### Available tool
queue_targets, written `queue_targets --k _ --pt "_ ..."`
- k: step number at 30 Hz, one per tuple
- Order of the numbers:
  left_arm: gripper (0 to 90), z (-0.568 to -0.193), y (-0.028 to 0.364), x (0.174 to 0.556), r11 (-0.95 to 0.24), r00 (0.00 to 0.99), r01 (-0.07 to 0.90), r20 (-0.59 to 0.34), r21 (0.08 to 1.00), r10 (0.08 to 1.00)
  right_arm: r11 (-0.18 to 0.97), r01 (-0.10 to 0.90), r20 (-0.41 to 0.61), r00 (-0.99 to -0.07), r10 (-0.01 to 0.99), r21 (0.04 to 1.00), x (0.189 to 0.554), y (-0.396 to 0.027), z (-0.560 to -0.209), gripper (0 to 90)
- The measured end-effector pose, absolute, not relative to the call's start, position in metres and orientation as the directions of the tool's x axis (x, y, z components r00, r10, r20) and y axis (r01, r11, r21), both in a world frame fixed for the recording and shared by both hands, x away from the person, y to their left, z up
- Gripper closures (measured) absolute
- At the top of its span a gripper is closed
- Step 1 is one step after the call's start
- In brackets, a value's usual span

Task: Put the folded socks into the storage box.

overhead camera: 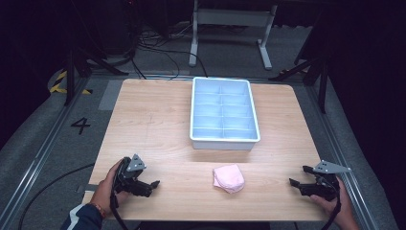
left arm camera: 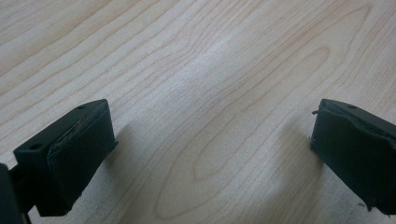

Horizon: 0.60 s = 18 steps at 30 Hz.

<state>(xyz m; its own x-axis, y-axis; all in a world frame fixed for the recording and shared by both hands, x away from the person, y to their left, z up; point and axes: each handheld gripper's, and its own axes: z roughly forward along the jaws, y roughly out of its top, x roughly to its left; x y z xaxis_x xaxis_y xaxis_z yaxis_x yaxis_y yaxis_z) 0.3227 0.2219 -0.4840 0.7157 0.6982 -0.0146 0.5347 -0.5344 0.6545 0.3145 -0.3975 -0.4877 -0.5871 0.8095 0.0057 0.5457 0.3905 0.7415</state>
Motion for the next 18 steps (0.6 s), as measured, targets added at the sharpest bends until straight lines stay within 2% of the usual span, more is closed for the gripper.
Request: queue_targets --k 14,18 --pt "0.2 -0.4838 0.2248 0.3230 -0.547 0.729 0.522 -0.009 0.654 0.684 0.401 0.551 0.002 -0.590 0.807 0.732 0.3172 -0.3971 -0.4866 16.9" --pt "0.2 -0.4838 0.2248 0.3231 -0.547 0.729 0.522 -0.009 0.654 0.684 0.405 0.545 0.002 -0.599 0.801 0.734 0.3182 -0.3973 -0.4858 21.3"
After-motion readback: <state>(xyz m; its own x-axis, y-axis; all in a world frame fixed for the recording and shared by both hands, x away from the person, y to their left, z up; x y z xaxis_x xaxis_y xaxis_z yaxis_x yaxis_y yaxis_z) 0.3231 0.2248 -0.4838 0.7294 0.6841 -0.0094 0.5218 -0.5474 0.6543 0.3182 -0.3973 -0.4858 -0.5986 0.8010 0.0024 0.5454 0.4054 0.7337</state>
